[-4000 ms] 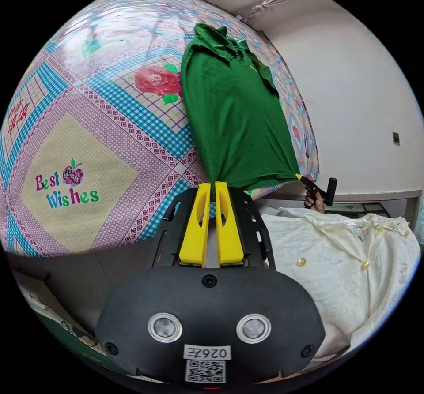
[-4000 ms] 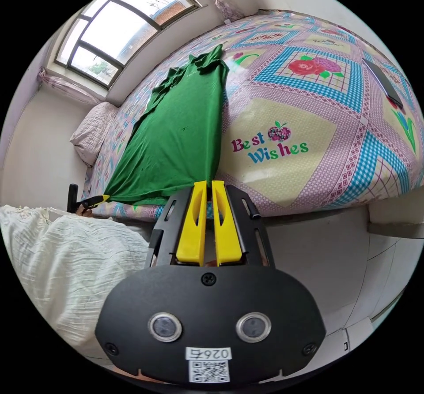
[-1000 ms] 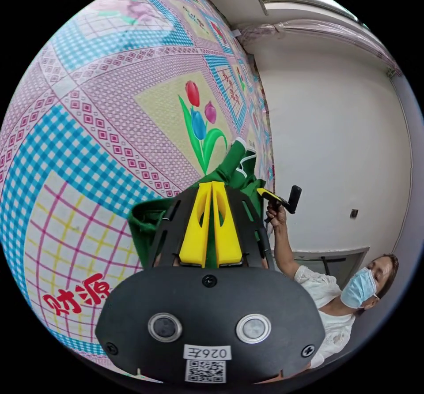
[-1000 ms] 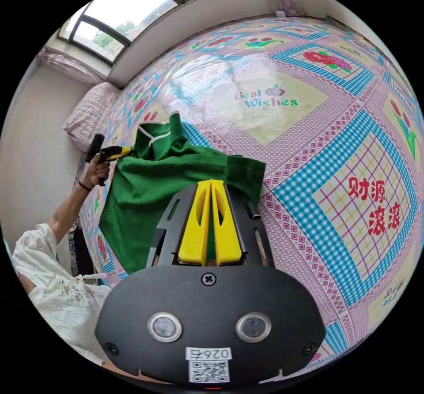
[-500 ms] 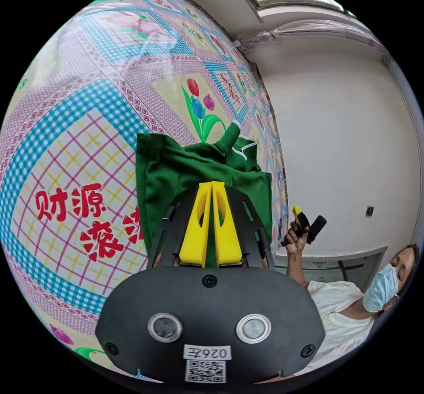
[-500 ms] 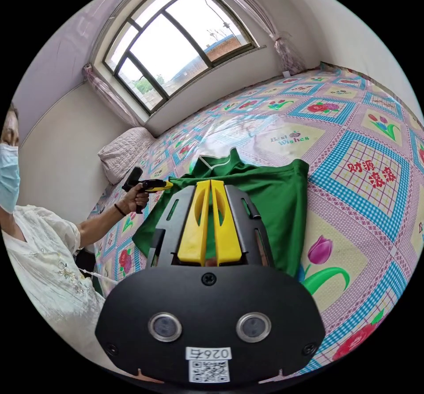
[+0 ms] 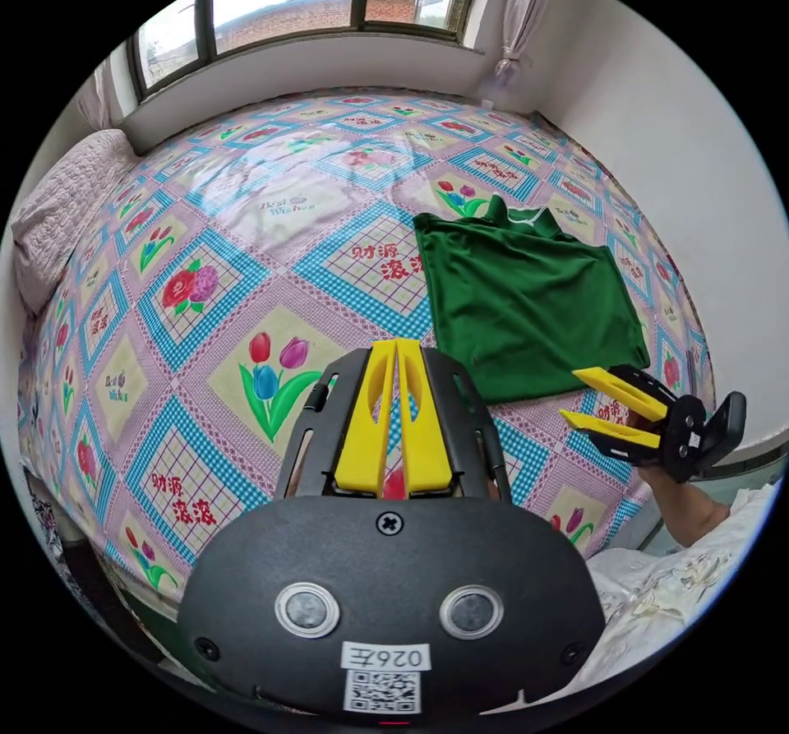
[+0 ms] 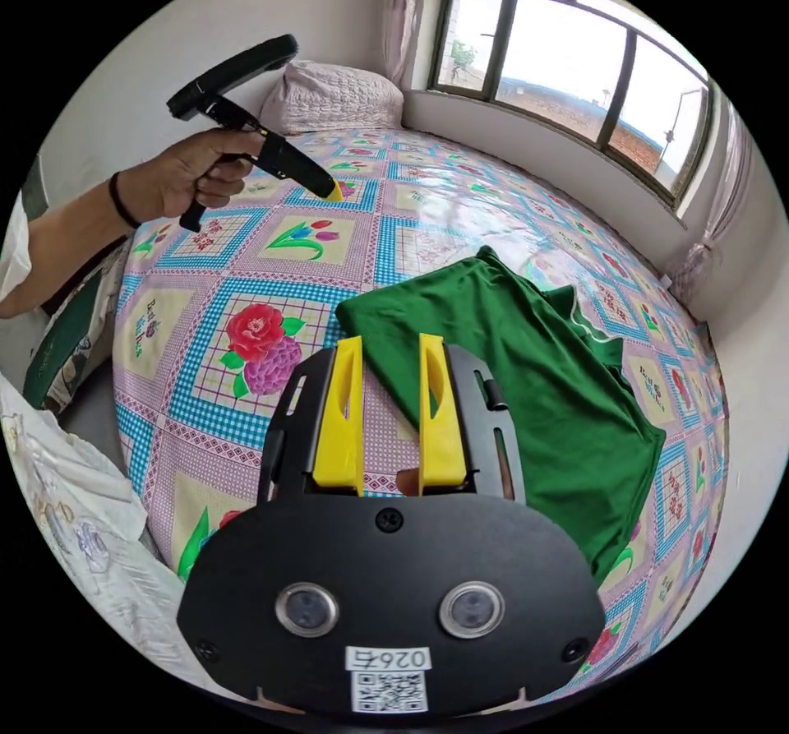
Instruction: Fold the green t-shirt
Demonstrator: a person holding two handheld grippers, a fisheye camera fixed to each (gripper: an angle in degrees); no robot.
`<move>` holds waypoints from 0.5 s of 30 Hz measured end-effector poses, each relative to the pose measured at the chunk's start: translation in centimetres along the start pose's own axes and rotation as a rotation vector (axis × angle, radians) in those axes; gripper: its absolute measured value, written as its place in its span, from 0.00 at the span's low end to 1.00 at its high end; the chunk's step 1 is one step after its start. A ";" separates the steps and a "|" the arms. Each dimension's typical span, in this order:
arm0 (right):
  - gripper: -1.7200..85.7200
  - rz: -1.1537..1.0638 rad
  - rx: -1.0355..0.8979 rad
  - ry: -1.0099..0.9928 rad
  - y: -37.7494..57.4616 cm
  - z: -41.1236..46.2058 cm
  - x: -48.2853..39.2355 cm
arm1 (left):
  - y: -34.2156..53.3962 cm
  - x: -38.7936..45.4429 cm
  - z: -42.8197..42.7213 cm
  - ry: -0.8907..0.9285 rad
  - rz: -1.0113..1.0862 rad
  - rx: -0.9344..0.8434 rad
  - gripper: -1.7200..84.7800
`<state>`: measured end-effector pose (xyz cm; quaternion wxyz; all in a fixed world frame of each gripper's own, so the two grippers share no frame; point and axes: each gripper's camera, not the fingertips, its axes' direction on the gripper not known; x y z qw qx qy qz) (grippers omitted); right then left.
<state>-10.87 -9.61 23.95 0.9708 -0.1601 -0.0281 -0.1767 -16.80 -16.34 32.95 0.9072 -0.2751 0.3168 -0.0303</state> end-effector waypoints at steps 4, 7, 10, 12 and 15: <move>0.08 -0.050 -0.056 0.043 -2.6 3.0 -4.7 | 4.4 0.8 -0.5 -0.020 -0.014 -0.015 0.01; 0.08 -0.066 -0.100 0.056 -4.2 5.5 -7.0 | 6.4 0.6 -0.4 -0.018 -0.035 -0.029 0.01; 0.08 -0.073 -0.138 0.074 -5.4 7.8 -8.5 | 7.6 0.4 -0.2 -0.014 -0.034 -0.044 0.01; 0.09 -0.061 -0.142 0.087 -6.1 8.7 -9.0 | 8.1 0.3 -0.3 -0.013 -0.030 -0.041 0.01; 0.09 -0.058 -0.154 0.130 -7.3 9.9 -9.5 | 8.5 -0.1 -0.5 -0.007 -0.032 -0.037 0.01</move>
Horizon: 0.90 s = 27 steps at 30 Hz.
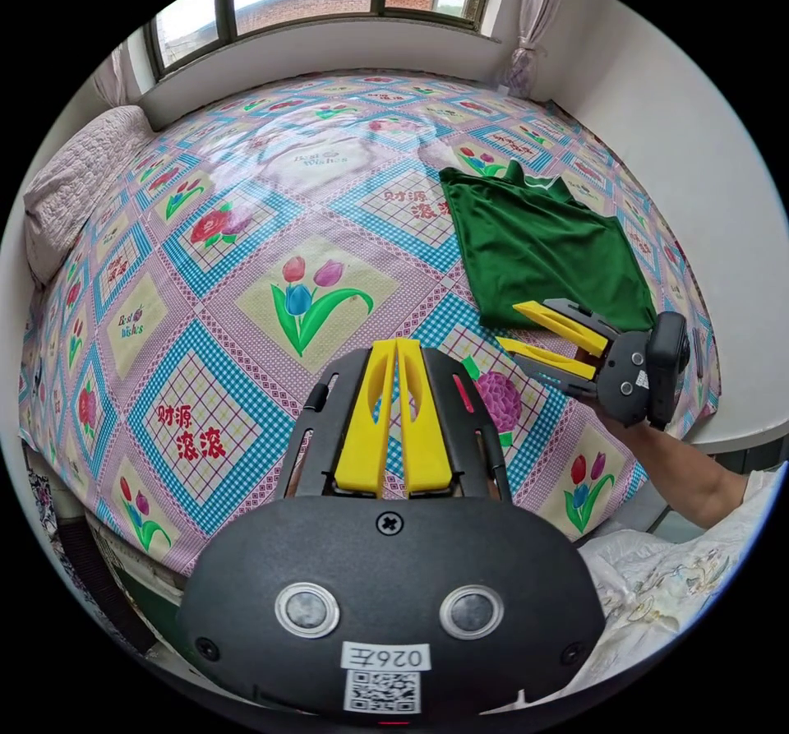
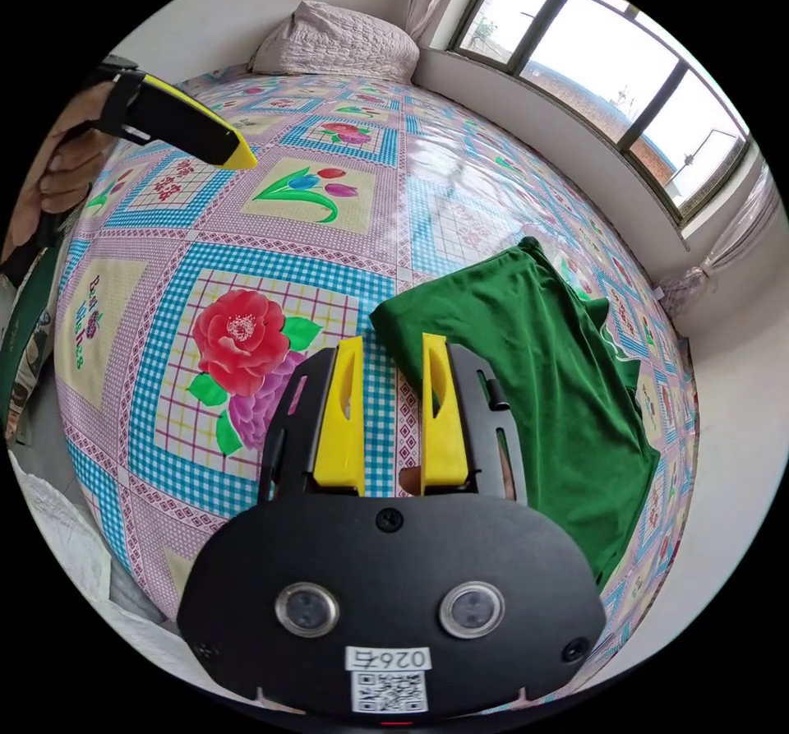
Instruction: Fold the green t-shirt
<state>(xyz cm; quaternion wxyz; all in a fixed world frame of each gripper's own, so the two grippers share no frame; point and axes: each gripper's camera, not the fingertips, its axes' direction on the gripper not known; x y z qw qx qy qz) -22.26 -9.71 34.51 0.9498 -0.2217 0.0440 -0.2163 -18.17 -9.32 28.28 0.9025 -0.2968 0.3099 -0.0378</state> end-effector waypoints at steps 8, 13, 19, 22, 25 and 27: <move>0.09 -0.070 -0.034 0.106 -3.3 2.6 -1.1 | -0.5 -0.7 0.4 0.046 -0.017 -0.005 0.01; 0.05 -0.064 -0.064 0.141 -4.6 4.1 -0.6 | -1.4 -0.6 0.7 0.057 -0.010 -0.005 0.01; 0.01 -0.072 -0.078 0.135 -5.5 4.7 0.6 | -3.4 -0.4 1.4 0.039 0.020 -0.017 0.01; 0.01 -0.056 -0.077 0.079 -5.5 4.6 1.9 | -5.6 0.0 2.0 0.046 0.061 -0.027 0.01; 0.01 -0.048 -0.069 0.025 -4.9 4.0 2.9 | -7.9 0.8 2.4 0.037 0.104 -0.020 0.01; 0.01 -0.048 -0.066 -0.012 -4.2 3.4 3.2 | -9.3 1.4 2.7 0.036 0.126 -0.017 0.01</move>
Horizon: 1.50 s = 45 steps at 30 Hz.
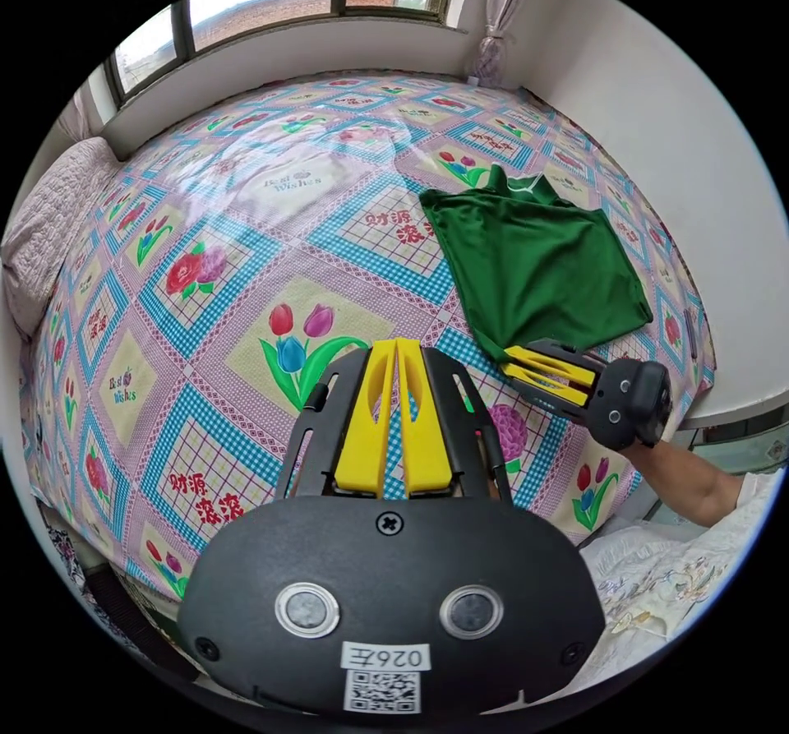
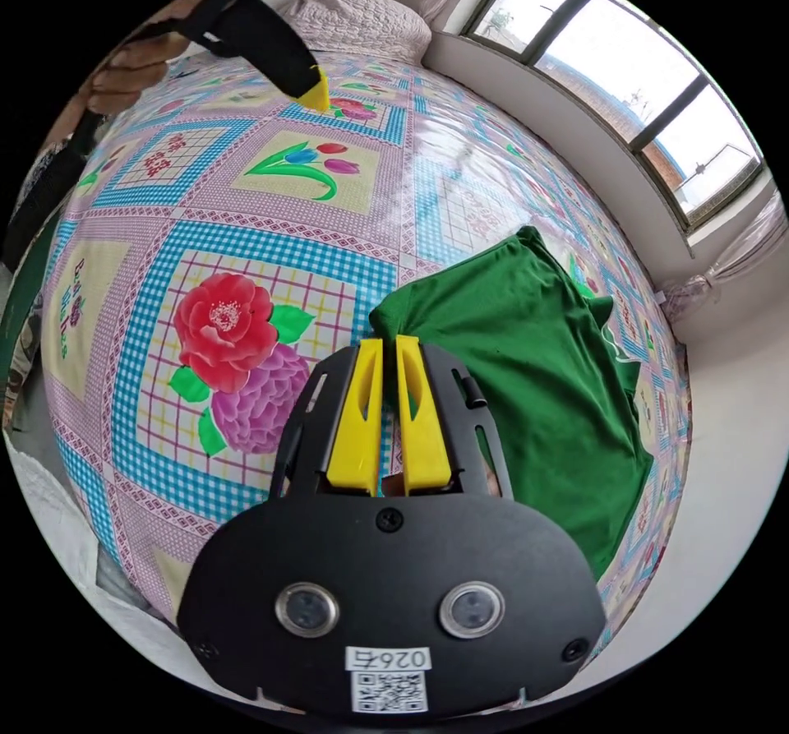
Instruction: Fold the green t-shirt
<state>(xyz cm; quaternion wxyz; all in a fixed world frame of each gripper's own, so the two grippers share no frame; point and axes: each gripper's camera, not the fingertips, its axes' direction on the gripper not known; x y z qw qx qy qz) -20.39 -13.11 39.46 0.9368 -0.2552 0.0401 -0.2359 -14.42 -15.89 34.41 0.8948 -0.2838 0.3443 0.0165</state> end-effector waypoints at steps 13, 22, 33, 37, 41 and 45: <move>0.01 -0.051 -0.075 -0.300 13.3 -6.2 -0.2 | -5.4 3.0 5.1 0.091 0.134 -0.052 0.06; 0.01 0.115 -0.103 -0.356 20.2 -7.9 2.9 | -6.8 6.7 10.7 0.155 0.272 -0.272 0.19; 0.01 0.157 -0.071 -0.338 21.4 -7.2 5.4 | -11.5 6.9 13.5 0.136 0.413 -0.370 0.11; 0.01 0.149 -0.082 -0.344 22.2 -7.4 6.1 | -12.2 4.4 13.8 0.206 0.396 -0.405 0.07; 0.01 0.135 -0.114 -0.403 24.4 -8.4 6.3 | -10.7 1.1 13.4 0.368 0.357 -0.482 0.05; 0.01 0.206 -0.091 -0.519 27.4 -10.2 8.4 | -9.1 -2.1 12.1 0.610 0.295 -0.490 0.04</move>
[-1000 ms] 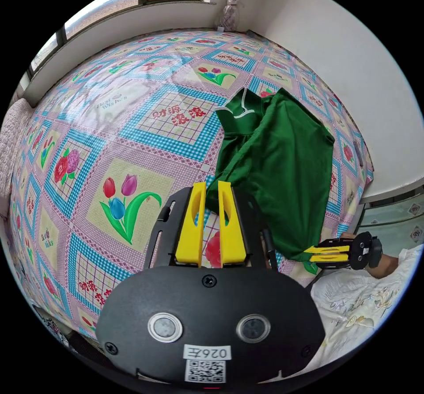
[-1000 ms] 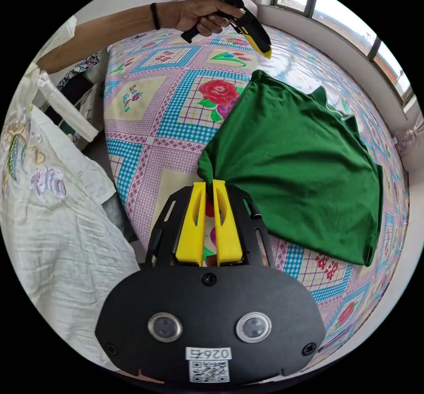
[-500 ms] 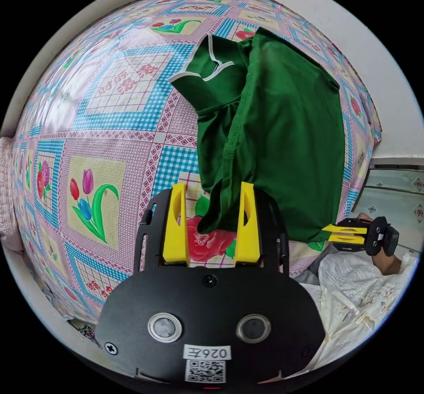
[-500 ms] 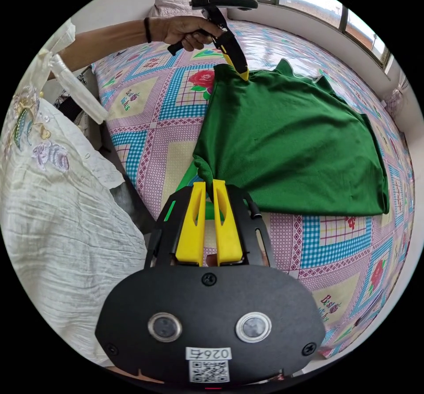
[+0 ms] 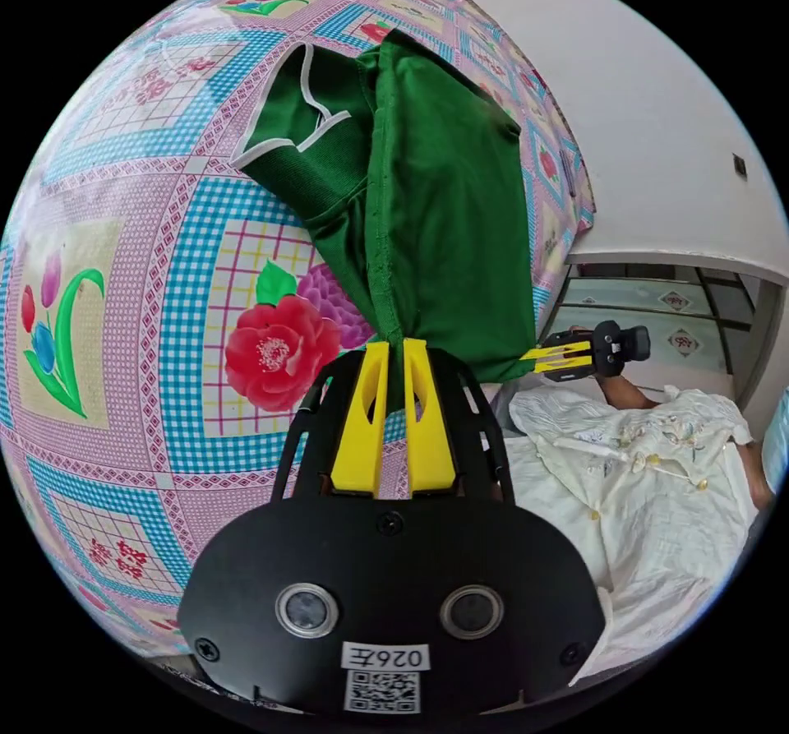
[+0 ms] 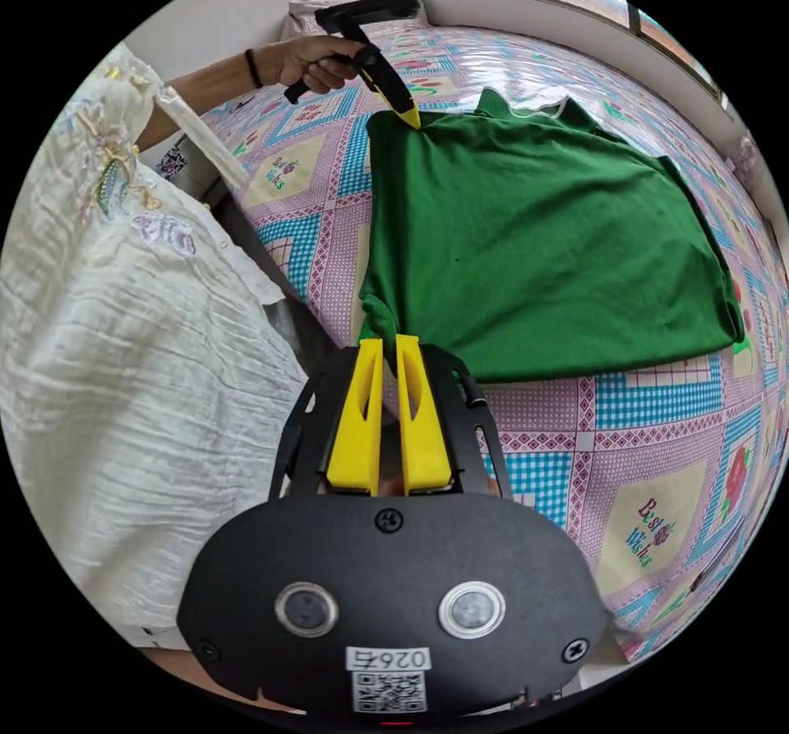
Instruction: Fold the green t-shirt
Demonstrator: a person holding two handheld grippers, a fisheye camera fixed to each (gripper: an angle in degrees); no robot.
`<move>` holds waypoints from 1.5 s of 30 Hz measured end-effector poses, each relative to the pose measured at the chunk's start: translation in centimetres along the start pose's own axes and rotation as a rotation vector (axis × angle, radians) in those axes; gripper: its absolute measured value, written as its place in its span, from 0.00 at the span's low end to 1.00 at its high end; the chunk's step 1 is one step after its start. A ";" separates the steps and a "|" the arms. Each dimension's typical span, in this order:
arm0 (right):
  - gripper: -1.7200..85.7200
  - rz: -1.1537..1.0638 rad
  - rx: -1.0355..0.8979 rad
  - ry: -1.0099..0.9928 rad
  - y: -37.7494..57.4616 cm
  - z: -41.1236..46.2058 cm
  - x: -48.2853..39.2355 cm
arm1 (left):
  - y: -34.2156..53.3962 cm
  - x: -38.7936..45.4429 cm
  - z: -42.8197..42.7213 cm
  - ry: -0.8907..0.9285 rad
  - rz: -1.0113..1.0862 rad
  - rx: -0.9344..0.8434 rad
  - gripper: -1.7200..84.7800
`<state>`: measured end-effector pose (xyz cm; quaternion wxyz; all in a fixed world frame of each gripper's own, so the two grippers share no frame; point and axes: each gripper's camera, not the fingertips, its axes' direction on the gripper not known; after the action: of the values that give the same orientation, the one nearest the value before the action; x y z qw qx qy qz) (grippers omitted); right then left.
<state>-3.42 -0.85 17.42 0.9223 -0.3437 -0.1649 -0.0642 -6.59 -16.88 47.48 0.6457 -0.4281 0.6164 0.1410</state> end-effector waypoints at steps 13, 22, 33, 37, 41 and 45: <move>0.01 0.388 0.589 -0.069 6.2 -14.8 23.1 | -11.7 -3.4 -8.4 0.504 -0.024 0.359 0.03; 0.01 0.578 0.459 -0.110 3.8 -10.8 40.6 | -29.4 -8.1 -4.6 0.341 -0.264 0.161 0.06; 0.02 0.773 0.681 -0.225 12.2 -10.2 41.2 | -31.5 -13.5 -8.7 0.474 -0.286 0.218 0.04; 0.01 0.682 0.654 -0.113 9.2 -11.3 36.7 | -29.8 -9.3 -9.3 0.401 -0.076 0.207 0.01; 0.02 0.530 0.559 -0.105 2.2 -9.8 33.9 | -28.4 -2.7 -3.3 0.238 0.121 0.007 0.01; 0.02 0.490 0.403 -0.023 -2.5 -7.6 34.4 | -29.5 0.6 2.6 0.129 0.228 -0.111 0.01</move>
<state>30.22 -7.86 25.51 0.9579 -0.1841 -0.0969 0.1977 16.18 -32.69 57.81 0.5599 -0.3984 0.6926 0.2194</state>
